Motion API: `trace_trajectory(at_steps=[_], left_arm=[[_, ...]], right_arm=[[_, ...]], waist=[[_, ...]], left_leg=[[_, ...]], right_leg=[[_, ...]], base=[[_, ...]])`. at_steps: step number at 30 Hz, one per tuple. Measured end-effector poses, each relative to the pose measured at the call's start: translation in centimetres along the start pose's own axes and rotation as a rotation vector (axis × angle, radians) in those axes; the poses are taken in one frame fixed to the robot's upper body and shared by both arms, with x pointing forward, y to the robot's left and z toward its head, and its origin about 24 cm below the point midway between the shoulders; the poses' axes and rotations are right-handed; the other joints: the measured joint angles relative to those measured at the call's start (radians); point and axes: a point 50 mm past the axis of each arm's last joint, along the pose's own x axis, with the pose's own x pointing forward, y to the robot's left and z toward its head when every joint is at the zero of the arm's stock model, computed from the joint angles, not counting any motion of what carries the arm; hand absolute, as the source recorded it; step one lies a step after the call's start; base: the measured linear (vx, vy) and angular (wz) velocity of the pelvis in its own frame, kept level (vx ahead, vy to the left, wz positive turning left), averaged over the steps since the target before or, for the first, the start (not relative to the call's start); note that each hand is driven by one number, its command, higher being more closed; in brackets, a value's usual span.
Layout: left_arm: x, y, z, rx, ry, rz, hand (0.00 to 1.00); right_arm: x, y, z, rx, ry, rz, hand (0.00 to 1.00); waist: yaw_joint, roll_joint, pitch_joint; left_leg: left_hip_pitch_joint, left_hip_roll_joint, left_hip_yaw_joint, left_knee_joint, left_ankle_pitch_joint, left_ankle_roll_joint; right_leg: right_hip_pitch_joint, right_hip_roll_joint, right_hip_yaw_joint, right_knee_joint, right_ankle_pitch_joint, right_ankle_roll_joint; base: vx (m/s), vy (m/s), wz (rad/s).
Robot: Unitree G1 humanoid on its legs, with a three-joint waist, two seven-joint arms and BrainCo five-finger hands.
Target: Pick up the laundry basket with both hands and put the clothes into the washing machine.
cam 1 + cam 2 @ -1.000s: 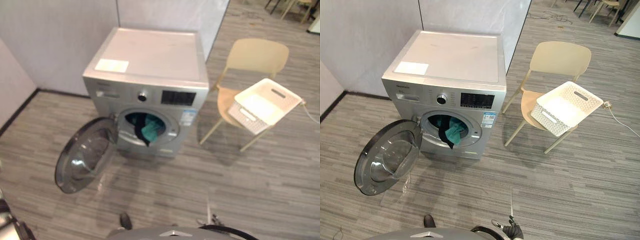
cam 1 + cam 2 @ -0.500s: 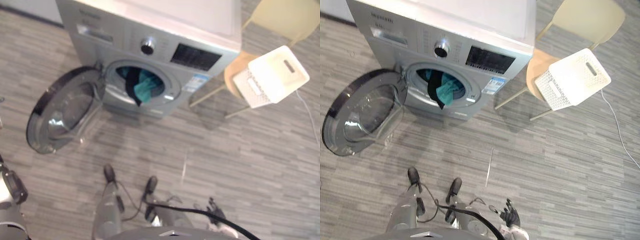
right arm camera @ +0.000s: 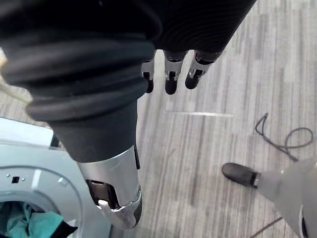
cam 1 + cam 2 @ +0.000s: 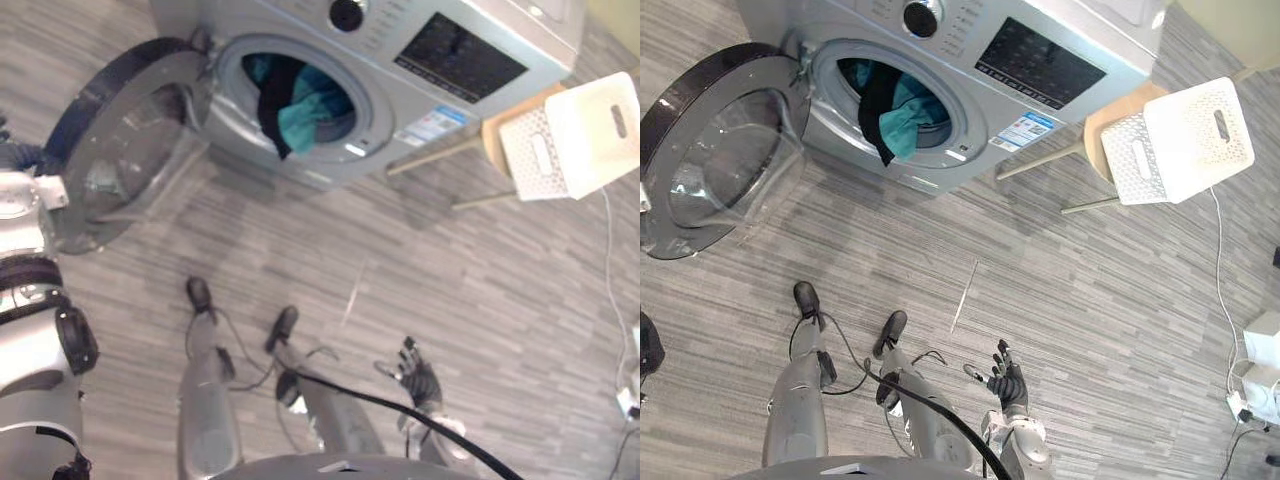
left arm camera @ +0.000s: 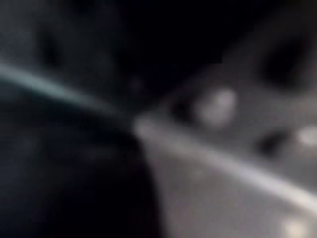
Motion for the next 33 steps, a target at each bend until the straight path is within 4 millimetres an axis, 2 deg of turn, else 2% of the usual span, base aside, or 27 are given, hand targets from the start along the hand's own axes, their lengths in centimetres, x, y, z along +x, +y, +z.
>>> trace_trajectory(at_steps=[2, 5, 8, 11, 12, 13, 14, 15, 16, 17, 18, 19, 20, 21, 22, 24, 25, 26, 27, 29, 31, 33], left_arm=[[0.1, -0.7, 0.6, -0.008, -0.022, -0.014, 0.00], [0.1, -0.8, 2.0, -0.066, -0.084, 0.005, 0.00], [-0.4, -2.6, 1.5, -0.109, -0.079, -0.017, 0.00], [-2.4, -6.4, -1.2, -0.112, -0.039, -0.092, 0.00], [-3.9, -8.6, -3.4, -0.118, 0.024, -0.130, 0.00], [-6.0, -11.3, -5.8, -0.141, 0.112, -0.179, 0.00], [-7.3, -12.6, -7.4, -0.126, 0.170, -0.226, 0.00], [-10.5, -15.0, -10.7, -0.075, 0.278, -0.341, 0.00], [-14.3, -17.9, -13.0, -0.050, 0.369, -0.478, 0.00], [-15.8, -19.0, -13.4, -0.055, 0.384, -0.522, 0.00], [-18.4, -21.1, -13.8, -0.012, 0.391, -0.684, 0.00], [-20.0, -22.2, -13.9, 0.030, 0.382, -0.796, 0.00], [-23.6, -24.5, -13.9, 0.079, 0.370, -0.999, 0.00], [-27.4, -26.8, -13.3, 0.040, 0.389, -1.163, 0.00], [-29.1, -27.8, -12.7, 0.007, 0.396, -1.229, 0.00], [-34.5, -30.6, -9.0, -0.135, 0.358, -1.452, 0.00], [-35.1, -30.9, -8.2, -0.166, 0.345, -1.487, 0.00], [-36.1, -31.3, -6.8, -0.221, 0.316, -1.547, 0.00], [-36.4, -31.3, -6.0, -0.259, 0.296, -1.577, 0.00], [-35.7, -30.8, -6.0, -0.279, 0.284, -1.583, 0.00], [-34.5, -29.7, -7.5, -0.268, 0.316, -1.548, 0.00], [-34.0, -28.3, -9.2, -0.241, 0.348, -1.528, 0.00]], right_arm=[[0.1, 0.0, 0.7, -0.011, -0.034, 0.008, 0.00], [0.2, 0.1, 1.5, -0.014, -0.073, 0.014, 0.00], [0.2, 0.3, 1.5, -0.015, -0.072, 0.012, 0.00], [1.0, 1.2, 1.8, -0.017, -0.076, 0.041, 0.00], [1.4, 1.5, 2.2, -0.014, -0.088, 0.045, 0.00], [1.7, 2.1, 2.4, -0.006, -0.095, 0.058, 0.00], [1.9, 2.6, 2.5, -0.002, -0.097, 0.070, 0.00], [2.7, 3.6, 3.1, -0.007, -0.109, 0.096, 0.00], [2.9, 4.5, 3.0, 0.003, -0.106, 0.109, 0.00], [2.8, 4.8, 2.8, 0.012, -0.099, 0.113, 0.00], [2.7, 5.3, 2.0, 0.018, -0.064, 0.123, 0.00], [2.9, 5.6, 1.6, 0.016, -0.041, 0.131, 0.00], [3.2, 6.0, 0.7, 0.005, 0.008, 0.143, 0.00], [3.6, 6.3, -0.3, -0.017, 0.066, 0.149, 0.00], [3.7, 6.3, -0.7, -0.026, 0.094, 0.150, 0.00], [3.6, 5.7, -2.2, -0.055, 0.171, 0.137, 0.00], [3.6, 5.3, -2.5, -0.064, 0.189, 0.129, 0.00], [3.3, 4.4, -3.4, -0.099, 0.230, 0.111, 0.00], [3.0, 3.5, -4.0, -0.123, 0.258, 0.088, 0.00], [2.4, 1.8, -4.6, -0.118, 0.288, 0.031, 0.00], [2.2, 0.8, -4.6, -0.135, 0.293, 0.000, 0.00], [2.3, 0.1, -4.5, -0.133, 0.291, -0.018, 0.00]], waist=[[0.008, 0.000, 0.000], [0.010, -0.001, 0.001], [0.010, -0.002, 0.000], [0.009, -0.003, -0.001], [0.007, -0.005, -0.003], [-0.014, -0.030, -0.020], [-0.032, -0.050, -0.035], [-0.040, -0.046, -0.036], [-0.060, -0.052, -0.046], [-0.067, -0.057, -0.057], [-0.076, -0.064, -0.078], [-0.089, -0.063, -0.086], [-0.119, -0.062, -0.108], [-0.140, -0.059, -0.126], [-0.149, -0.051, -0.134], [-0.180, -0.006, -0.162], [-0.186, 0.009, -0.164], [-0.196, 0.035, -0.168], [-0.197, 0.057, -0.174], [-0.196, 0.092, -0.177], [-0.195, 0.125, -0.185], [-0.196, 0.140, -0.186]], left_leg=[[-0.011, 0.009, 0.001, 0.000, 0.000, 0.000], [-0.035, 0.023, 0.006, 0.000, 0.000, 0.000], [-0.032, 0.021, 0.025, 0.000, 0.000, -0.001], [0.003, -0.001, 0.052, 0.000, 0.000, -0.001], [0.028, -0.021, 0.076, 0.000, -0.007, -0.007], [0.047, -0.064, 0.111, 0.001, -0.029, -0.027], [0.040, -0.085, 0.119, 0.046, -0.029, -0.005], [0.033, -0.057, 0.101, 0.176, -0.112, 0.030], [0.068, -0.062, 0.137, 0.179, -0.132, 0.046], [0.082, -0.069, 0.149, 0.177, -0.140, 0.047], [0.112, -0.081, 0.170, 0.170, -0.151, 0.048], [0.130, -0.091, 0.176, 0.162, -0.152, 0.049], [0.156, -0.114, 0.185, 0.158, -0.158, 0.046], [0.183, -0.135, 0.201, 0.144, -0.167, 0.046], [0.193, -0.143, 0.207, 0.139, -0.171, 0.044], [0.209, -0.168, 0.220, 0.127, -0.186, 0.046], [0.212, -0.172, 0.221, 0.127, -0.189, 0.047], [0.225, -0.175, 0.221, 0.130, -0.195, 0.049], [0.238, -0.179, 0.222, 0.130, -0.195, 0.050], [0.255, -0.179, 0.219, 0.130, -0.185, 0.066], [0.258, -0.179, 0.207, 0.130, -0.184, 0.066], [0.261, -0.178, 0.184, 0.129, -0.182, 0.063]], right_leg=[[-0.012, 0.007, -0.010, 0.003, 0.017, 0.010], [-0.039, 0.016, -0.026, 0.005, 0.052, 0.017], [-0.039, 0.008, -0.032, 0.011, 0.056, 0.019], [-0.018, -0.019, -0.044, 0.021, 0.042, 0.027], [-0.004, -0.046, -0.043, 0.041, 0.010, 0.031], [0.002, -0.100, -0.044, 0.049, -0.050, 0.031], [-0.003, -0.136, -0.040, 0.059, -0.091, -0.012], [-0.003, -0.157, -0.031, 0.113, -0.121, 0.026], [0.021, -0.172, -0.016, 0.113, -0.126, 0.032], [0.029, -0.180, -0.011, 0.109, -0.126, 0.032], [0.042, -0.189, 0.014, 0.105, -0.126, 0.032], [0.050, -0.193, 0.026, 0.105, -0.125, 0.031], [0.060, -0.204, 0.059, 0.111, -0.120, 0.026], [0.059, -0.217, 0.098, 0.134, -0.116, 0.024], [0.059, -0.222, 0.111, 0.141, -0.116, 0.024], [0.061, -0.234, 0.150, 0.138, -0.116, 0.023], [0.065, -0.236, 0.153, 0.133, -0.114, 0.020], [0.082, -0.236, 0.155, 0.122, -0.107, 0.014], [0.097, -0.235, 0.155, 0.112, -0.099, 0.010], [0.123, -0.229, 0.152, 0.095, -0.083, 0.029], [0.134, -0.221, 0.148, 0.080, -0.082, 0.029], [0.150, -0.214, 0.143, 0.062, -0.080, 0.030]], base=[[0.05, 0.131, -0.01], [0.05, 0.157, -0.04], [0.05, 0.149, 0.08], [0.04, 0.181, 0.10], [0.01, 0.175, 0.15], [0.02, 0.152, 0.25], [0.03, 0.075, -0.13], [0.04, 0.104, -0.56], [0.05, 0.134, -0.74], [0.05, 0.171, -0.56], [0.07, 0.116, -0.29], [0.09, 0.124, -0.19], [0.09, 0.106, -0.11], [0.09, 0.099, -0.14], [0.10, 0.094, -0.25], [0.13, 0.099, -0.25], [0.15, 0.089, -0.17], [0.14, 0.051, -0.12], [0.16, 0.052, -0.09], [0.13, -0.009, -0.03], [0.12, -0.033, 0.00], [0.11, -0.054, 0.03]])
